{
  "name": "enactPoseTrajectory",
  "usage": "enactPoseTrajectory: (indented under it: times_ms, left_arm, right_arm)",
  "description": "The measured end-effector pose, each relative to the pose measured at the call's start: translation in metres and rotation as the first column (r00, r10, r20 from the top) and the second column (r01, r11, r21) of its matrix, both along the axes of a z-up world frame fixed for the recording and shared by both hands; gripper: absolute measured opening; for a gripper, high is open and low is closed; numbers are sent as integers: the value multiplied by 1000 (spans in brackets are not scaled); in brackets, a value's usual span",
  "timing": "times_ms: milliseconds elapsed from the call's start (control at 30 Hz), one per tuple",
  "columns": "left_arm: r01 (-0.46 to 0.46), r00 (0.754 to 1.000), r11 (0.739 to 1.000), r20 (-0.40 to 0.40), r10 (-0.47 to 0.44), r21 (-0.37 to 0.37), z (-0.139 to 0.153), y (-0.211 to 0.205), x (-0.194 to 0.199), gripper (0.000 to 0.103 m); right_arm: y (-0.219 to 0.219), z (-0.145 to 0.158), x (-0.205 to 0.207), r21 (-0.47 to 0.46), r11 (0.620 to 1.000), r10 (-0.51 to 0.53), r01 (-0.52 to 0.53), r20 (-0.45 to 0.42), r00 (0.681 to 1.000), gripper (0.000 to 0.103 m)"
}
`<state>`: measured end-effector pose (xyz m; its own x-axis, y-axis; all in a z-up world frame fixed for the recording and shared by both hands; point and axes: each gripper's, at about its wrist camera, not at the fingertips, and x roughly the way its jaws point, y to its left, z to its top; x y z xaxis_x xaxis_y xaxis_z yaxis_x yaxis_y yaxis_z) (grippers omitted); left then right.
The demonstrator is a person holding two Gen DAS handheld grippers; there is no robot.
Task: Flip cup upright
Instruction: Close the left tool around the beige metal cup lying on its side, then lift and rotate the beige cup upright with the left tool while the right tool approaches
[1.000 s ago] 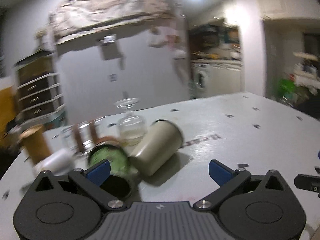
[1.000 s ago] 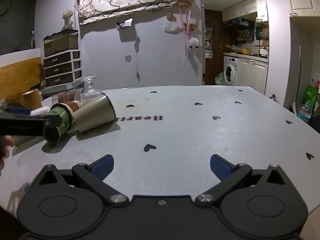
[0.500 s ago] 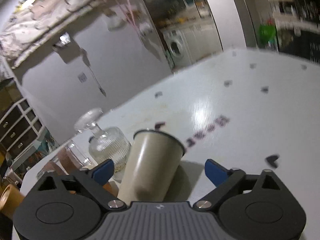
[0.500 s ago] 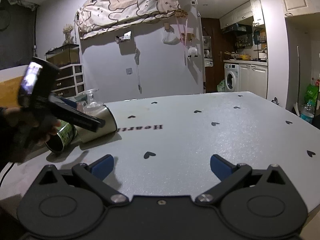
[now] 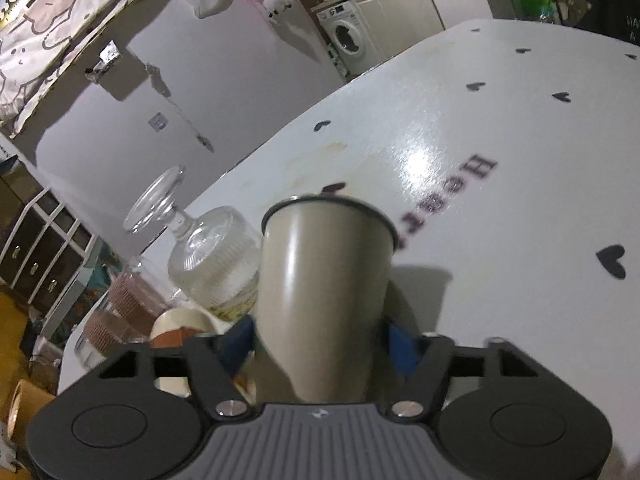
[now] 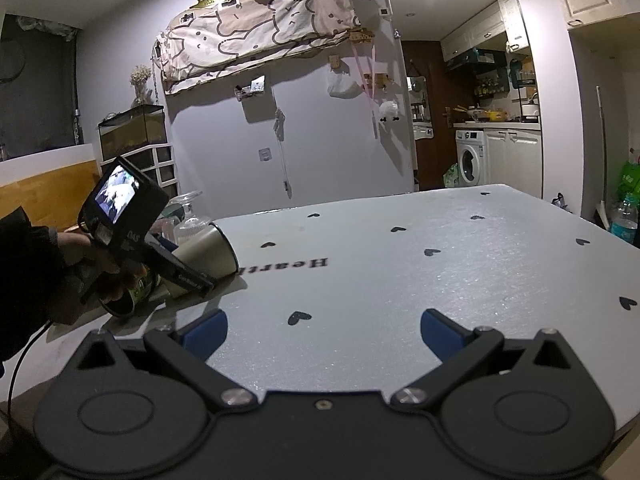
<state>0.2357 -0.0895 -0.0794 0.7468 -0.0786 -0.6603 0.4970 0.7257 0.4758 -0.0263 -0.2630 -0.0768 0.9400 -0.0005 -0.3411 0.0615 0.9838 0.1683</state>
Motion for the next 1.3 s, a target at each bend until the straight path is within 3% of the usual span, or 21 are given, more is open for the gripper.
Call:
enactPoseTrajectory:
  times_ms: [333,667,867,933,1033,1133,1300]
  left_arm:
    - [94,995,992,-15,-96,-87,4,7,-66,66]
    - [282,957,951,-24,-288,-128,4,6,-165,66]
    - [305,951,948,-24,-308,-88,1,3,-202,67]
    - [305,951,948,-25,-308,-94,2,4,-207,71]
    - [293,954,947,-31,-299,-128,5,7,-211,84]
    - [265,963,952,-13,-270,-155,9,12,-213,84]
    - [229,973,945,15,-232,-233,17,24,-222,82]
  right_arm:
    - [3,5,4,32,999,21,-21,3,1000,103]
    - [1,3,14,113,993,38,-34,-36,999,103]
    - [-3,-5,17,191,981,57,-43,-67,996,103]
    - [-5,-7,21,256,965,88,-63,-87,992,103]
    - [-6,-10,29,344,936,129,-76,-132,983,103]
    - [-3,-15,37,418,906,162,-70,-188,969,103]
    - [-2,-29,53,587,809,234,-35,-266,935,103]
